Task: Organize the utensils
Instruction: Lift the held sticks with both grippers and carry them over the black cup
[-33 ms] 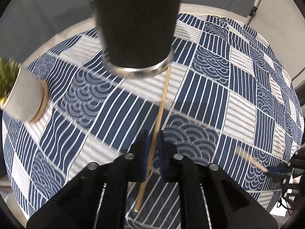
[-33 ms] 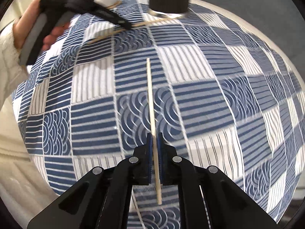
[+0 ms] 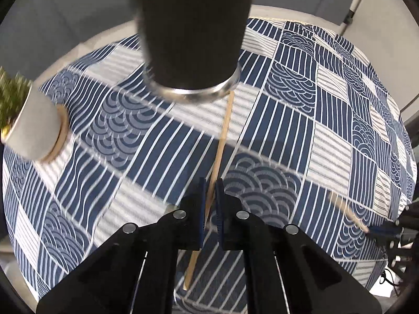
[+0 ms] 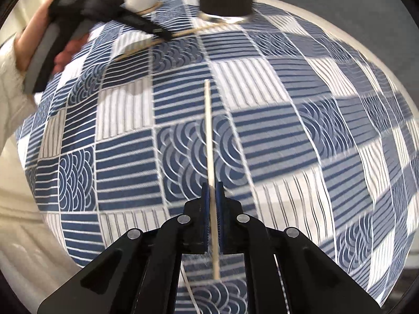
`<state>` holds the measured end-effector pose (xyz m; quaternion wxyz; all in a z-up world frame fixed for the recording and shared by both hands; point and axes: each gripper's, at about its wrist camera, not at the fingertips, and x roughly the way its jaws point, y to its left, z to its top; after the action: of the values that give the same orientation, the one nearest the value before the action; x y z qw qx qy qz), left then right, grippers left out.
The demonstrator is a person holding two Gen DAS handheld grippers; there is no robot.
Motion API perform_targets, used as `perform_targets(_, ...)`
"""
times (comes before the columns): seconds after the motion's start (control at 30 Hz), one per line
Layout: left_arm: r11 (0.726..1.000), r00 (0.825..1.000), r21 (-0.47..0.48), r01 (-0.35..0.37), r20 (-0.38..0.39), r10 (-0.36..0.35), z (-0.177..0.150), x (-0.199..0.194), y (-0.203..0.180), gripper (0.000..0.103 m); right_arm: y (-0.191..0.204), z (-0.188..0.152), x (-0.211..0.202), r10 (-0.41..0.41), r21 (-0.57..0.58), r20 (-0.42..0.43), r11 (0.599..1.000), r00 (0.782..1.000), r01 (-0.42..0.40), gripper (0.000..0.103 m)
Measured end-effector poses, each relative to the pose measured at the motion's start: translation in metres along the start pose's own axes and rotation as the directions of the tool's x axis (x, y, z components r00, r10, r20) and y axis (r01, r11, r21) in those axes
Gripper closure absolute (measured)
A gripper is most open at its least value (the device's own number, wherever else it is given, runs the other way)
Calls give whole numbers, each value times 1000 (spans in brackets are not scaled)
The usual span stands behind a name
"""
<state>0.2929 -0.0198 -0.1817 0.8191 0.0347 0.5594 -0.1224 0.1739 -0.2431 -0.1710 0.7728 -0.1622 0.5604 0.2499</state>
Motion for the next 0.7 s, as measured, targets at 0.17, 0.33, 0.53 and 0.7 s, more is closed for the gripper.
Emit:
perform_targets(0.17,1000,1000,-19,22,-11,-22,-29,-12,5,98,-13,-15,-8,39,109,29,993,999,-41,98)
perform_targets(0.33,991,998,-115,62,-21,-65,-60,-25,23,98,-16,-22,-17,92,179,83,978,992,-105,98)
perform_targets(0.53,988,999,-152,26,-39,-32,-92,-42,38,98,-5,-20,-30,94,175,134,978,987,-117,98)
perform_targets(0.7,982,999,-189,29,-13,-32,-111,-63,55,98,-5,-9,-37,98,175,184,976,978,-130,98)
